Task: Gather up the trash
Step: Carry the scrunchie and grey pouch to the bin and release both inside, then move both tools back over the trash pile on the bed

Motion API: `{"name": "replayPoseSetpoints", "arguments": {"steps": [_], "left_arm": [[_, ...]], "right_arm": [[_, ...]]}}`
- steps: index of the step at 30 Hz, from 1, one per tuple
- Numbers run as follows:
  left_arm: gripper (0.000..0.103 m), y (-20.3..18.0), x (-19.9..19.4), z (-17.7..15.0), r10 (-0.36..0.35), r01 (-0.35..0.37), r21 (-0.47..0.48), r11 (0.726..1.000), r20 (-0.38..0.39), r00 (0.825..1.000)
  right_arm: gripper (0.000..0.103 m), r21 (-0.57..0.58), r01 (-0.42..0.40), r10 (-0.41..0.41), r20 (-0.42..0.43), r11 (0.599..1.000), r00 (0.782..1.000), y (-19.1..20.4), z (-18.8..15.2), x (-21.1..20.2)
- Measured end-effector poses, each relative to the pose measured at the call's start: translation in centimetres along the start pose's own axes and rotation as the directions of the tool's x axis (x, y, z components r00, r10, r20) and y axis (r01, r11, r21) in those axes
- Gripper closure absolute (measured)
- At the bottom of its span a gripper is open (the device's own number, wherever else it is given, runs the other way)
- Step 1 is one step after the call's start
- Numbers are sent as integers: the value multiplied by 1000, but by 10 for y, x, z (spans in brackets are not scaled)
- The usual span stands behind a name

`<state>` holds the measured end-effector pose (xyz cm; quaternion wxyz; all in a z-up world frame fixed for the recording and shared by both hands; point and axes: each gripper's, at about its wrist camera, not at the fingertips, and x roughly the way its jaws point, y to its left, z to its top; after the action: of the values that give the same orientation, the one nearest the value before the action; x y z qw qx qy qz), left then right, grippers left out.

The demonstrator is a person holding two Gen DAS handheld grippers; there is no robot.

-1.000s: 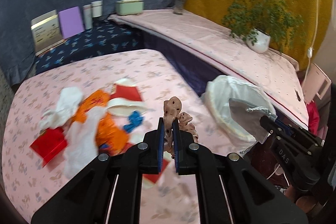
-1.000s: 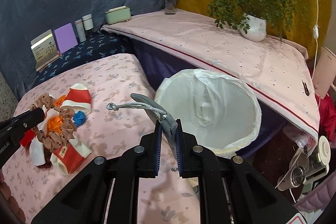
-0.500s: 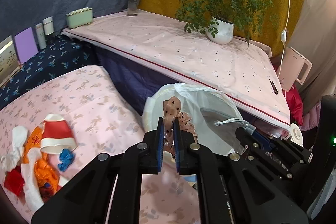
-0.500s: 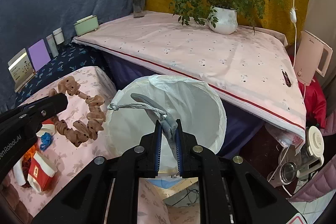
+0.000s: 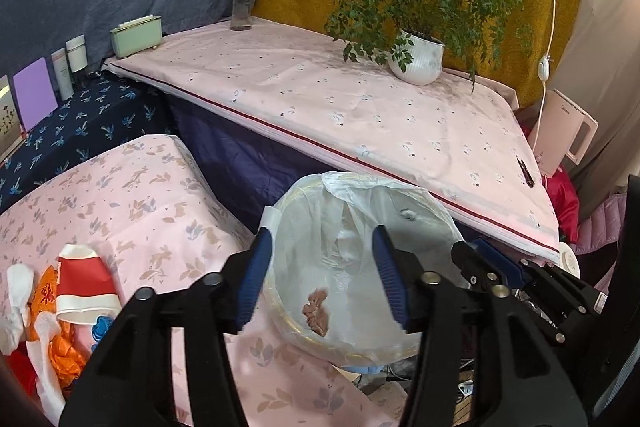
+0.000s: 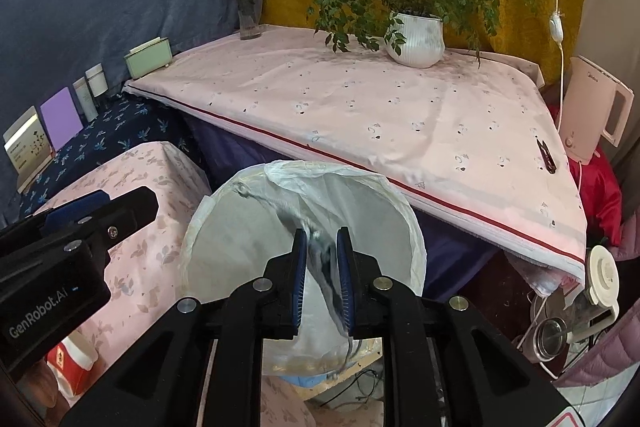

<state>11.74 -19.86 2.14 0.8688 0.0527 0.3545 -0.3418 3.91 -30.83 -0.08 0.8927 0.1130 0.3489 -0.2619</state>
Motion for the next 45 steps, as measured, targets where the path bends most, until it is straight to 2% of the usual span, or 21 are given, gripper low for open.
{"name": "replayPoseSetpoints", "arguments": {"steps": [1, 3, 4, 9, 17, 23, 33, 39, 45], "left_arm": [[43, 2, -1, 0, 7, -7, -5, 1000, 0, 1000], [38, 6, -4, -2, 28, -28, -13, 1000, 6, 1000], [34, 8, -5, -3, 38, -38, -15, 999, 8, 999], [28, 20, -17, -9, 77, -76, -42, 996, 19, 997], [26, 46, -37, -22, 135, -133, -100, 986, 22, 991], [24, 75, -54, -37, 193, -188, -161, 969, 19, 981], [13, 123, -90, -75, 333, -325, -217, 920, 0, 943], [12, 161, -109, -100, 383, -379, -280, 882, -43, 923], [12, 200, -132, -124, 457, -453, -313, 835, -65, 887]], "right_arm": [[69, 1, -1, 1, 4, 1000, 1000, 1, 1, -1], [56, 3, 4, -4, 22, 1000, 1000, 2, 2, -5], [53, 2, 8, -8, 32, 1000, 999, 3, 2, -7], [50, -3, -2, 2, 37, 1000, 999, 8, 2, -15], [45, -33, -25, 27, 45, 999, 999, 26, -6, -31], [41, -60, -52, 55, 43, 997, 998, 42, -13, -43], [35, -144, -136, 140, 19, 980, 990, 89, -36, -61], [34, -198, -190, 191, -13, 962, 981, 122, -52, -69], [31, -248, -238, 233, -50, 939, 971, 153, -73, -75]]}}
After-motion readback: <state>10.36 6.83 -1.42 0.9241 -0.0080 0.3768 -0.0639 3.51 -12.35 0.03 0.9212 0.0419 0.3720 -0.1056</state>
